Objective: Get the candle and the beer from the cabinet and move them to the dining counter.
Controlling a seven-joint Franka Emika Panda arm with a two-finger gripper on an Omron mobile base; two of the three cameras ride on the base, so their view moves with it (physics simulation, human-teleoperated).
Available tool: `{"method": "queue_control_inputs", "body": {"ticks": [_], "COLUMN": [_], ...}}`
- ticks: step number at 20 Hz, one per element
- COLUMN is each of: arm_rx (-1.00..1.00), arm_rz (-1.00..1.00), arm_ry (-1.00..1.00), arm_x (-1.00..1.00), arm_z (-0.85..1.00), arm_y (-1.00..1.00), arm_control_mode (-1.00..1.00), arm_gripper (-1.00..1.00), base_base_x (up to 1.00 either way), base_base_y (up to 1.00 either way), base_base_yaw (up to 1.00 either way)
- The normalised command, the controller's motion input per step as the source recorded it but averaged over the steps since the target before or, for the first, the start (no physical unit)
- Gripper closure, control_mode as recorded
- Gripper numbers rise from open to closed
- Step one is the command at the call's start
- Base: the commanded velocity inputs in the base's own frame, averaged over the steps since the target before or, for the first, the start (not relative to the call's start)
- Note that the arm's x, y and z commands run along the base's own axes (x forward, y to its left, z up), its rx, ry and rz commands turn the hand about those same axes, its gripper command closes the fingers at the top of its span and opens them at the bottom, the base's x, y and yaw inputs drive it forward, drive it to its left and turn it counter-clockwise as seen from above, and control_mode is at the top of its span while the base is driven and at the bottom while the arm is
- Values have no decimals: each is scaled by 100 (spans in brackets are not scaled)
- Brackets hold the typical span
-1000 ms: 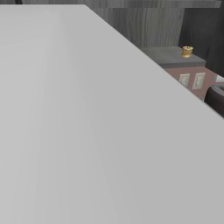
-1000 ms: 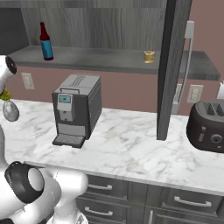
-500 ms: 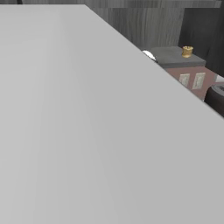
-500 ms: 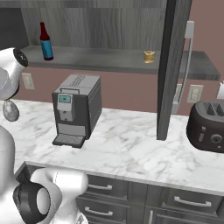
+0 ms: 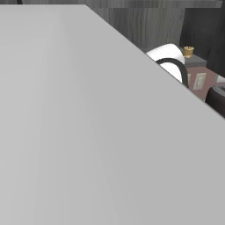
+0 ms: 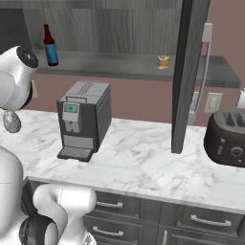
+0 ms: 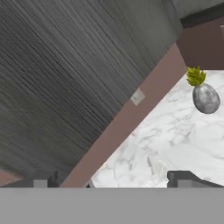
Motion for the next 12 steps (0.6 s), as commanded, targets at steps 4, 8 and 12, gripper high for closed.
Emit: {"method": "queue_control_inputs", "body": {"ticks": [4, 8, 12], "arm_rx": [-11, -9, -6], "arm_rz": [-3, -4, -9], "arm_ry": [-30, -24, -18], "arm_x": [13, 24, 30], "arm_z": [3, 3, 2], "arm_y": [-57, -56, -50], "arm_control_mode": [-100, -100, -100], "arm_gripper": [-100, -100, -100], "base_base_x": [0, 0, 0], "base_base_y": [0, 0, 0], "base_base_yaw": [0, 0, 0]}}
